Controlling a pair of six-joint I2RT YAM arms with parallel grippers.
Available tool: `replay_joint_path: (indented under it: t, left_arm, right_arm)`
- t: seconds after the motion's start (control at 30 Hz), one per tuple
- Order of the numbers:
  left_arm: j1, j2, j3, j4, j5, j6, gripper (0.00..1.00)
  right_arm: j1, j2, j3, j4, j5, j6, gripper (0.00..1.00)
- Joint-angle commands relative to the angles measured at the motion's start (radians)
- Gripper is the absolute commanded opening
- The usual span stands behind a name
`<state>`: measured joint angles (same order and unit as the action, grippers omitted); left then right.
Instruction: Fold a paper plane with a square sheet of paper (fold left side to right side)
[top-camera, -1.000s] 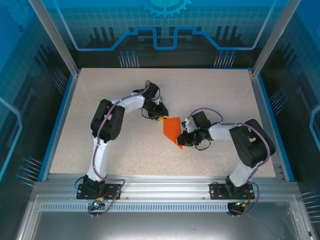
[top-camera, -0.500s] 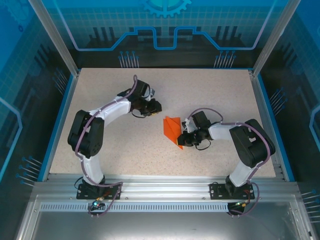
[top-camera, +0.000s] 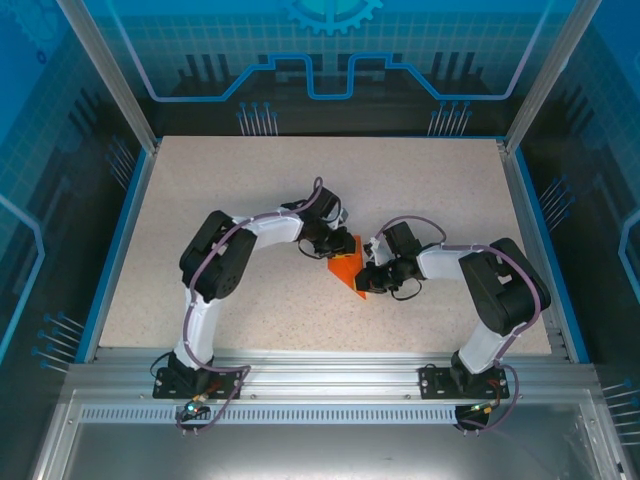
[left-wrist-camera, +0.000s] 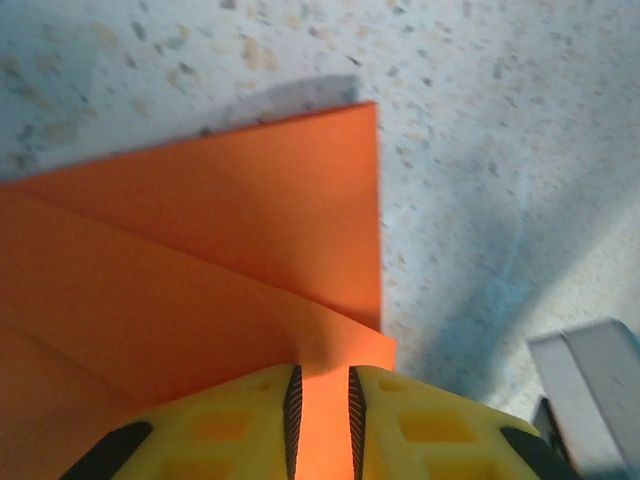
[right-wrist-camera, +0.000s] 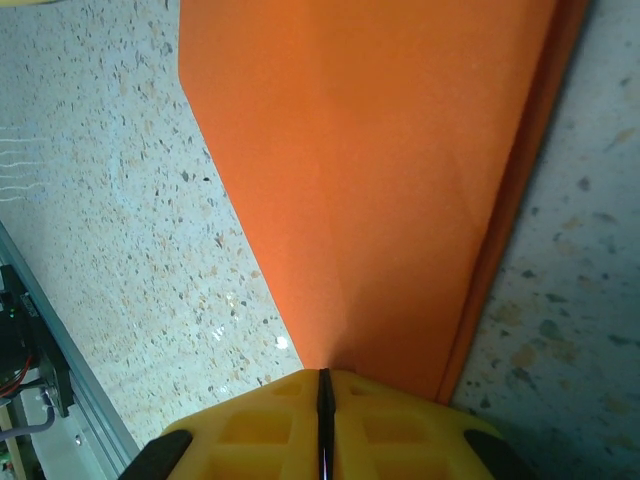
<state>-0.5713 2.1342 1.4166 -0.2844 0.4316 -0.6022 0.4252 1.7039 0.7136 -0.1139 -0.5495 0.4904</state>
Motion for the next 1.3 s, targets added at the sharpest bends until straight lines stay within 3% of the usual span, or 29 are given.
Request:
replay_joint_path:
  t: [0.0,0.17,0.3,0.5,0.83,1.27]
  left_arm:
    - [0.008,0.034,0.033,-0.034,-0.038,0.002,0.24]
    - [0.018,0.061,0.018,-0.041,-0.080,-0.004,0.23]
    - [0.018,0.059,-0.005,-0.035,-0.081,-0.003,0.22]
    - [0.007,0.055,-0.017,-0.012,-0.070,-0.011,0.23]
    - [0.002,0.060,-0.021,-0.004,-0.069,-0.022,0.23]
    - [0.001,0.064,-0.018,-0.010,-0.070,-0.029,0.22]
  right_arm:
    - [0.006,0.034,-0.046,-0.165,0.090,0.000,0.10]
    - [-0.004,-0.002,-0.049,-0.200,0.088,-0.030,0.10]
    - [-0.017,-0.077,-0.037,-0.215,0.017,-0.022,0.10]
    - [-0.016,-0.170,0.038,-0.177,-0.011,0.101,0.12]
    - [0.012,-0.061,0.091,0.036,0.102,0.378,0.10]
    - [0.067,0.059,0.138,0.117,0.173,0.473,0.10]
